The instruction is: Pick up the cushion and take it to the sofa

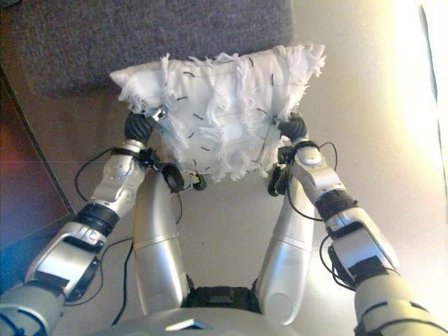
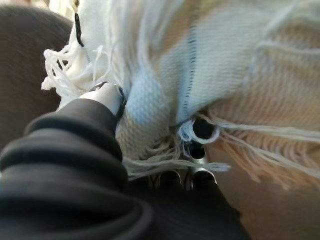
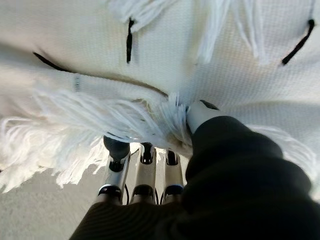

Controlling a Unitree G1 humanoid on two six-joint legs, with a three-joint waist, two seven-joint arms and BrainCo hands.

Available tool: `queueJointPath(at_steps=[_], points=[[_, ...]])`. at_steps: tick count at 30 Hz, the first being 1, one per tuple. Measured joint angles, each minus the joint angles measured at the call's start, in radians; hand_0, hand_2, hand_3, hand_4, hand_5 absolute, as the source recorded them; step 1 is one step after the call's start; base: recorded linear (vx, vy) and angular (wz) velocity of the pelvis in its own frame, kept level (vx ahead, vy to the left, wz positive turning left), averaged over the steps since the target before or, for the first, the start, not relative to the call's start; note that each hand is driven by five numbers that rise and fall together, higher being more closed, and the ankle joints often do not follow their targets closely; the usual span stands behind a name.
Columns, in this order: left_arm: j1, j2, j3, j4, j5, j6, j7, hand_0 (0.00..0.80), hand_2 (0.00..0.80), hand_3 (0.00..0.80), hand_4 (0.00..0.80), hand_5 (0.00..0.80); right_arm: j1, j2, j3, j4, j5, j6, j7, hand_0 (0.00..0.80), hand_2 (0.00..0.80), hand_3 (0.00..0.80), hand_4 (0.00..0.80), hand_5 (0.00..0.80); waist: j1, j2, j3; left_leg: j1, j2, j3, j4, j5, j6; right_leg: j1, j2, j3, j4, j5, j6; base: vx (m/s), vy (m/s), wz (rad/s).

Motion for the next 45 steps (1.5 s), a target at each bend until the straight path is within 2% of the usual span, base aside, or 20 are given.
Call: queueJointPath(at_steps=[2,4,7,12,15,19,23,25,26,28,30,34,37,42,44,45], points=[[0.001,-0.003,0.0,-0.002,0.027,-0.001,0.017,0.8,0.8,0.8,0.8,0.8,0.024,0.006,-0.014,-0.006,-0.005,-0.015,0.0,0.8,0.8,0.8,0.8,0.8,-0.007,-0.006,0.001,0.063,-0.008,0.014,-0.078,0.026,-0.005,0.057,0.01,-0.007,-0.077,0.029,0.0,0.046,-0.029,-0.09],[0.002,0.0,0.002,-0.004,0.027,-0.001,0.026,0.8,0.8,0.8,0.8,0.8,0.056,0.022,-0.017,-0.029,-0.008,-0.026,-0.001,0.8,0.8,0.8,0.8,0.8,-0.017,-0.023,0.001,0.152,-0.029,0.014,-0.158,0.05,-0.026,0.133,0.019,-0.009,-0.154,0.058,0.002,0.081,-0.034,-0.21],[0.002,-0.021,0.037,-0.026,0.027,-0.001,0.026,0.8,0.8,0.8,0.8,0.8,0.128,0.027,-0.047,-0.111,-0.035,-0.036,-0.007,0.8,0.8,0.8,0.8,0.8,-0.023,-0.031,0.001,0.308,-0.053,0.012,-0.284,0.078,-0.044,0.282,0.031,-0.023,-0.279,0.096,0.009,0.15,-0.074,-0.14],[0.003,-0.029,0.089,-0.139,0.025,-0.001,0.018,0.8,0.8,0.8,0.8,0.8,0.218,0.033,-0.114,-0.254,-0.043,-0.08,-0.006,0.8,0.8,0.8,0.8,0.8,-0.024,-0.056,-0.013,0.527,-0.092,0.003,-0.491,0.147,-0.075,0.487,0.035,-0.059,-0.434,0.134,0.016,0.083,-0.069,0.03],[0.005,-0.035,0.117,-0.166,0.025,0.008,0.015,0.8,0.8,0.8,0.8,0.8,0.221,0.036,-0.143,-0.279,-0.057,-0.082,0.002,0.8,0.8,0.8,0.8,0.8,-0.022,-0.06,-0.015,0.622,-0.1,0.004,-0.602,0.189,-0.084,0.582,0.049,-0.085,-0.529,0.163,0.016,0.109,-0.095,0.04],[0.01,-0.031,0.137,-0.172,0.025,0.064,0.015,0.8,0.8,0.8,0.8,0.8,0.239,0.036,-0.151,-0.291,-0.062,-0.081,0.017,0.8,0.8,0.8,0.8,0.8,-0.017,-0.061,-0.019,0.775,-0.107,0.01,-0.751,0.243,-0.098,0.733,0.075,-0.109,-0.658,0.195,0.02,0.156,-0.124,0.04],[0.07,-0.026,0.166,-0.215,0.025,0.118,0.015,0.8,0.8,0.8,0.8,0.8,0.279,0.041,-0.152,-0.31,-0.055,-0.071,0.05,0.8,0.8,0.8,0.8,0.8,-0.017,-0.061,-0.038,0.949,-0.104,0.006,-0.872,0.263,-0.116,0.914,0.114,-0.126,-0.787,0.22,0.028,0.218,-0.136,-0.03],[0.121,-0.029,0.173,-0.248,0.025,0.14,0.015,0.8,0.8,0.8,0.8,0.8,0.305,0.044,-0.152,-0.313,-0.055,-0.057,0.061,0.8,0.8,0.8,0.8,0.8,-0.017,-0.061,-0.107,0.979,-0.105,-0.007,-0.91,0.263,-0.117,0.947,0.123,-0.131,-0.828,0.223,0.032,0.319,-0.078,-0.02],[0.137,-0.032,0.176,-0.26,0.025,0.153,0.016,0.8,0.8,0.8,0.8,0.8,0.307,0.043,-0.153,-0.313,-0.056,-0.041,0.061,0.8,0.8,0.8,0.8,0.8,-0.017,-0.061,-0.117,1.013,-0.112,-0.014,-0.925,0.262,-0.117,0.988,0.128,-0.131,-0.853,0.225,0.035,0.336,-0.039,0.02],[0.181,-0.048,0.197,-0.289,0.025,0.188,0.018,0.8,0.8,0.8,0.8,0.8,0.319,0.045,-0.152,-0.32,-0.056,-0.002,0.061,0.8,0.8,0.8,0.8,0.8,-0.016,-0.06,-0.149,1.073,-0.114,-0.015,-0.951,0.261,-0.119,1.058,0.136,-0.131,-0.897,0.227,0.039,0.265,-0.01,0.08],[0.228,-0.064,0.199,-0.301,0.025,0.217,0.024,0.8,0.8,0.8,0.8,0.8,0.35,0.05,-0.152,-0.322,-0.056,0.02,0.061,0.8,0.8,0.8,0.8,0.8,-0.013,-0.059,-0.216,1.108,-0.119,-0.015,-0.978,0.261,-0.119,1.107,0.14,-0.132,-0.94,0.231,0.046,0.157,0.049,0.11],[0.318,-0.076,0.216,-0.312,0.026,0.258,0.022,0.8,0.8,0.8,0.8,0.8,0.407,0.09,-0.15,-0.322,-0.042,0.036,0.06,0.8,0.8,0.8,0.8,0.8,-0.015,-0.059,-0.328,1.205,-0.138,0.0,-1.068,0.268,-0.131,1.192,0.137,-0.133,-1.012,0.243,0.064,0.105,0.14,-0.01],[0.335,-0.073,0.224,-0.312,0.026,0.275,0.022,0.8,0.8,0.8,0.8,0.8,0.44,0.122,-0.149,-0.322,0.006,0.039,0.059,0.8,0.8,0.8,0.8,0.8,-0.017,-0.065,-0.385,1.217,-0.152,0.009,-1.084,0.27,-0.13,1.201,0.126,-0.132,-1.026,0.248,0.072,0.078,0.198,-0.03],[0.332,-0.036,0.226,-0.305,0.026,0.298,0.022,0.8,0.8,0.8,0.8,0.8,0.451,0.158,-0.141,-0.311,0.022,0.056,0.05,0.8,0.8,0.8,0.8,0.8,-0.016,-0.069,-0.413,1.237,-0.171,0.012,-1.089,0.272,-0.122,1.214,0.104,-0.132,-1.016,0.252,0.079,0.064,0.182,0.01],[0.316,-0.037,0.219,-0.273,0.025,0.301,0.013,0.8,0.8,0.8,0.8,0.8,0.448,0.163,-0.136,-0.288,0.019,0.055,0.037,0.8,0.8,0.8,0.8,0.8,-0.013,-0.069,-0.415,1.233,-0.182,0.012,-1.07,0.26,-0.104,1.208,0.088,-0.134,-0.976,0.252,0.08,0.023,0.187,0.06],[0.296,-0.042,0.204,-0.237,0.025,0.303,0.008,0.8,0.8,0.8,0.8,0.8,0.447,0.159,-0.131,-0.269,0.017,0.053,0.029,0.8,0.8,0.8,0.8,0.8,-0.016,-0.062,-0.416,1.226,-0.187,0.009,-1.056,0.246,-0.093,1.182,0.078,-0.132,-0.911,0.252,0.08,0.004,0.173,0.15]])
